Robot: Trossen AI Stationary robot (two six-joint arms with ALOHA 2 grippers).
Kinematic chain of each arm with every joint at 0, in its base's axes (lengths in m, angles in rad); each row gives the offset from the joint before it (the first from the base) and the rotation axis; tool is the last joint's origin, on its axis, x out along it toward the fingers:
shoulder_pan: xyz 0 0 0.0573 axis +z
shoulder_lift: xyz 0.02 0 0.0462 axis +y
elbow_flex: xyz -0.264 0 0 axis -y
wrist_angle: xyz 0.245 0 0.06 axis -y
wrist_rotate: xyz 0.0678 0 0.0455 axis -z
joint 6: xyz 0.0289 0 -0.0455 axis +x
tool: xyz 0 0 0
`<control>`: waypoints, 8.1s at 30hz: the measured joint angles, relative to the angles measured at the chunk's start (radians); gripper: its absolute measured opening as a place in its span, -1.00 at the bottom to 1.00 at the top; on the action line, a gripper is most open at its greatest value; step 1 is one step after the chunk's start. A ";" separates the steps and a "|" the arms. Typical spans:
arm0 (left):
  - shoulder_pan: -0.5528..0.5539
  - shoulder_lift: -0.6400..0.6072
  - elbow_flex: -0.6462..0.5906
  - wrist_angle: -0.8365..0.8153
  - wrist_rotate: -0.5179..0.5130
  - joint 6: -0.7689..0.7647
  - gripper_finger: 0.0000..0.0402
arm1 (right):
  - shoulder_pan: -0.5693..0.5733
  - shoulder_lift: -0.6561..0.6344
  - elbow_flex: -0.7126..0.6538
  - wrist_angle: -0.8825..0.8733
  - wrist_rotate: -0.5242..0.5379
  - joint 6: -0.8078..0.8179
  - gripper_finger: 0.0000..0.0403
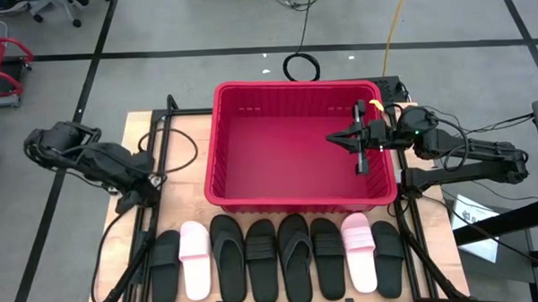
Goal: Pick and place slides into bin
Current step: Put the black slide into the red bin
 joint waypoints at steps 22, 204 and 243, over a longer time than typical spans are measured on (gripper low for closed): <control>0.000 0.018 -0.140 0.067 0.048 -0.143 -0.87 | 0.000 0.000 0.000 0.001 0.000 -0.016 -1.00; -0.251 0.025 -1.077 0.971 0.441 -0.284 -0.35 | 0.000 0.000 -0.001 -0.026 0.000 -0.016 -1.00; -0.418 0.025 -1.077 1.125 0.395 -0.534 -0.35 | 0.000 0.000 -0.001 -0.023 0.004 -0.016 -1.00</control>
